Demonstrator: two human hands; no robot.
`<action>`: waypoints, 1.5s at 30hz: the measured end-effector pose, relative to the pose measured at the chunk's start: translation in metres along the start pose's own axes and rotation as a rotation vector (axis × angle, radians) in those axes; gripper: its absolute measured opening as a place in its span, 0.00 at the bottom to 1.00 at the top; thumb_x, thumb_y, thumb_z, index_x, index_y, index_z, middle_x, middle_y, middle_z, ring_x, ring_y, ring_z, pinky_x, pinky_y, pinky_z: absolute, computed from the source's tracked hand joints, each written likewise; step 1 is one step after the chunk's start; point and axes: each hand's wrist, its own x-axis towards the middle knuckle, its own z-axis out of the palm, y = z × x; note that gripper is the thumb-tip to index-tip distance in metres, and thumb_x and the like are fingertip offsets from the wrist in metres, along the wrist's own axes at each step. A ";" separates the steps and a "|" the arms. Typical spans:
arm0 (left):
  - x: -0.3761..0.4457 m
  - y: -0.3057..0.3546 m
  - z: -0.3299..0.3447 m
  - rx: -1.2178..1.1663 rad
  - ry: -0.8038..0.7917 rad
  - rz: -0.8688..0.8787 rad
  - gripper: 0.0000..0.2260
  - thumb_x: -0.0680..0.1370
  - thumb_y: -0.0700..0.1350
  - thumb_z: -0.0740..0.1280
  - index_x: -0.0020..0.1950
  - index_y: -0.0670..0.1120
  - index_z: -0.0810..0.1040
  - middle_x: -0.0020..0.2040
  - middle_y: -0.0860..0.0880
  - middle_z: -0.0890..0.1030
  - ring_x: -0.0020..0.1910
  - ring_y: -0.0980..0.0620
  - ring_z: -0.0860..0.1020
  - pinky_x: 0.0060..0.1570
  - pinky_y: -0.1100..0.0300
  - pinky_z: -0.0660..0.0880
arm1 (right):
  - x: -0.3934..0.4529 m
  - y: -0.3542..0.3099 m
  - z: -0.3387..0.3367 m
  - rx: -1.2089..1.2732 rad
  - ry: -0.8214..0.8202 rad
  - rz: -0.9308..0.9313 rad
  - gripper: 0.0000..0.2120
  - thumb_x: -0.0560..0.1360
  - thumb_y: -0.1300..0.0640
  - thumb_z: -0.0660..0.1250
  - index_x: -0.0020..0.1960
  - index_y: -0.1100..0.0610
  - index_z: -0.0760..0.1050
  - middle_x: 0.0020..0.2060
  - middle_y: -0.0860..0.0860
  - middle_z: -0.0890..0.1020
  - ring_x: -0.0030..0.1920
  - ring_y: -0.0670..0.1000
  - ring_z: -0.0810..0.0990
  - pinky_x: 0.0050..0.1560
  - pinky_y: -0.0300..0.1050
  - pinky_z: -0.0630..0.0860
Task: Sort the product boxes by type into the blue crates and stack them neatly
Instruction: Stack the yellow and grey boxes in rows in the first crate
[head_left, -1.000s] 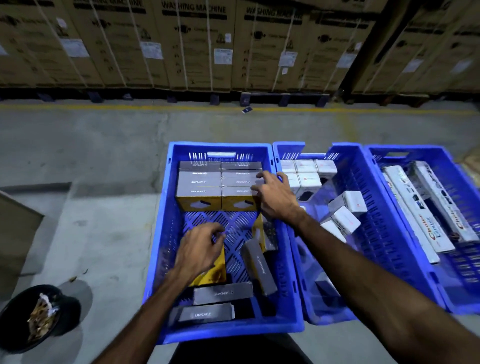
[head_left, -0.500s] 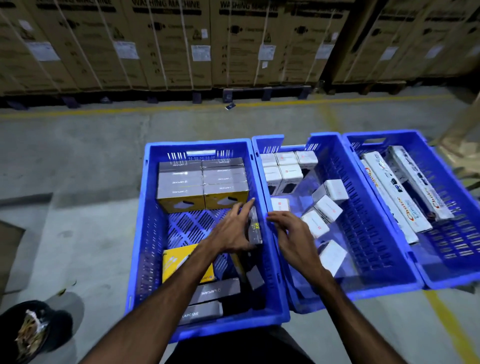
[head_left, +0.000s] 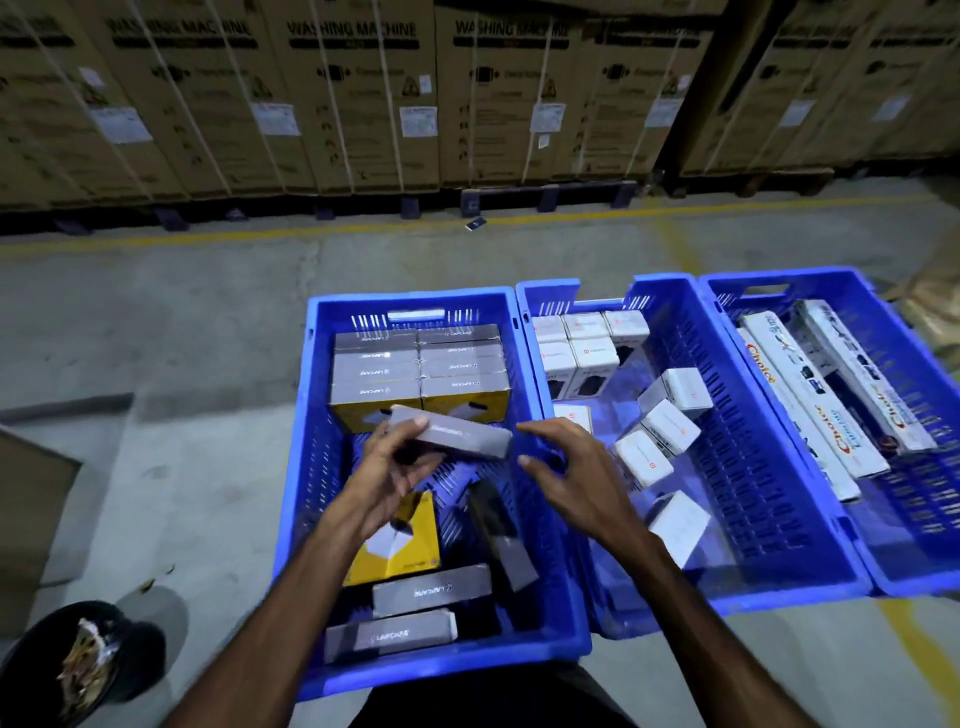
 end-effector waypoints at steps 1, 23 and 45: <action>-0.005 0.002 -0.004 -0.098 -0.022 -0.055 0.28 0.65 0.47 0.81 0.62 0.43 0.76 0.67 0.35 0.79 0.63 0.34 0.81 0.57 0.47 0.83 | 0.003 -0.004 0.003 -0.006 -0.031 -0.019 0.19 0.75 0.49 0.72 0.66 0.45 0.79 0.57 0.45 0.83 0.58 0.49 0.81 0.59 0.52 0.78; -0.041 0.027 -0.021 0.926 0.223 0.537 0.42 0.62 0.66 0.82 0.74 0.60 0.73 0.67 0.53 0.76 0.67 0.57 0.75 0.67 0.56 0.73 | 0.056 -0.018 0.021 -0.044 -0.187 0.001 0.09 0.75 0.45 0.72 0.53 0.35 0.75 0.42 0.42 0.77 0.46 0.46 0.78 0.47 0.49 0.74; 0.054 0.011 0.012 1.569 0.086 0.785 0.16 0.79 0.44 0.73 0.65 0.45 0.76 0.58 0.47 0.69 0.46 0.42 0.80 0.45 0.48 0.82 | 0.035 0.017 0.018 -0.251 -0.067 0.150 0.31 0.80 0.53 0.70 0.80 0.61 0.65 0.82 0.52 0.62 0.78 0.56 0.67 0.74 0.54 0.68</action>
